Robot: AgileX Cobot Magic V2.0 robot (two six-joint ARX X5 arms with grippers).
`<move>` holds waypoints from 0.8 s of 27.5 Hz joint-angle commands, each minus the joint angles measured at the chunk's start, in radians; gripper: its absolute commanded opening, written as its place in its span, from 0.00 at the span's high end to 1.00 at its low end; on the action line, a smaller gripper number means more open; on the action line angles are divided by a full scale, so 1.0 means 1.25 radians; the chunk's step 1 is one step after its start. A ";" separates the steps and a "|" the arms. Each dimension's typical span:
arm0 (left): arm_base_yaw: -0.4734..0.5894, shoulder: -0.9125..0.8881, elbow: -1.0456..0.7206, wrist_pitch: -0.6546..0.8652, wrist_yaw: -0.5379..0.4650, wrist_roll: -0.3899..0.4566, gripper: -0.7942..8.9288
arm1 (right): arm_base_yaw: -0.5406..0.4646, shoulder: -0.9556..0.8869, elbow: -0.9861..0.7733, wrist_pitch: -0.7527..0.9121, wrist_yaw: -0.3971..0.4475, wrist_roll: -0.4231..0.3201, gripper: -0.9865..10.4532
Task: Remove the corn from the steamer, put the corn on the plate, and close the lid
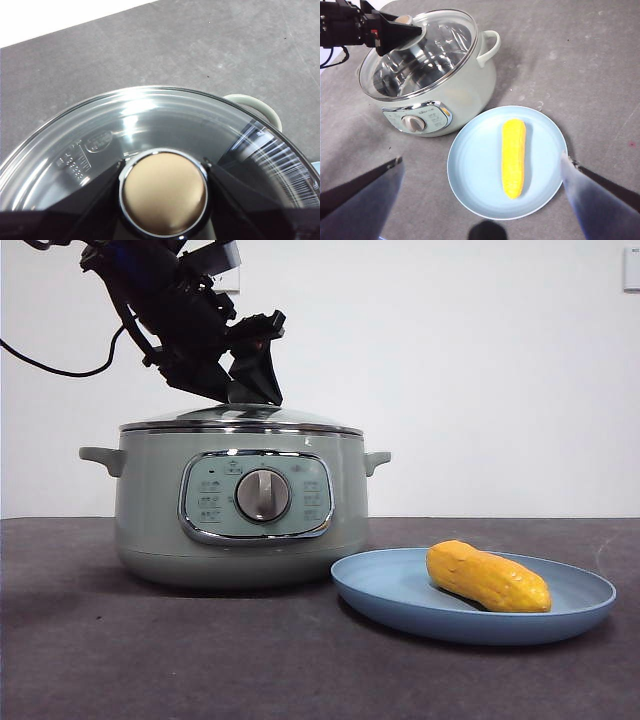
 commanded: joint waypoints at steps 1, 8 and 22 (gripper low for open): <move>0.001 0.008 0.000 -0.014 0.001 0.002 0.68 | 0.002 -0.001 -0.008 0.003 0.003 0.000 0.34; 0.002 -0.001 0.000 -0.015 0.000 0.002 0.36 | 0.002 -0.001 -0.008 0.002 0.002 -0.005 0.34; 0.001 -0.224 0.000 -0.148 0.003 -0.001 0.36 | 0.002 -0.001 -0.008 -0.002 -0.004 -0.031 0.34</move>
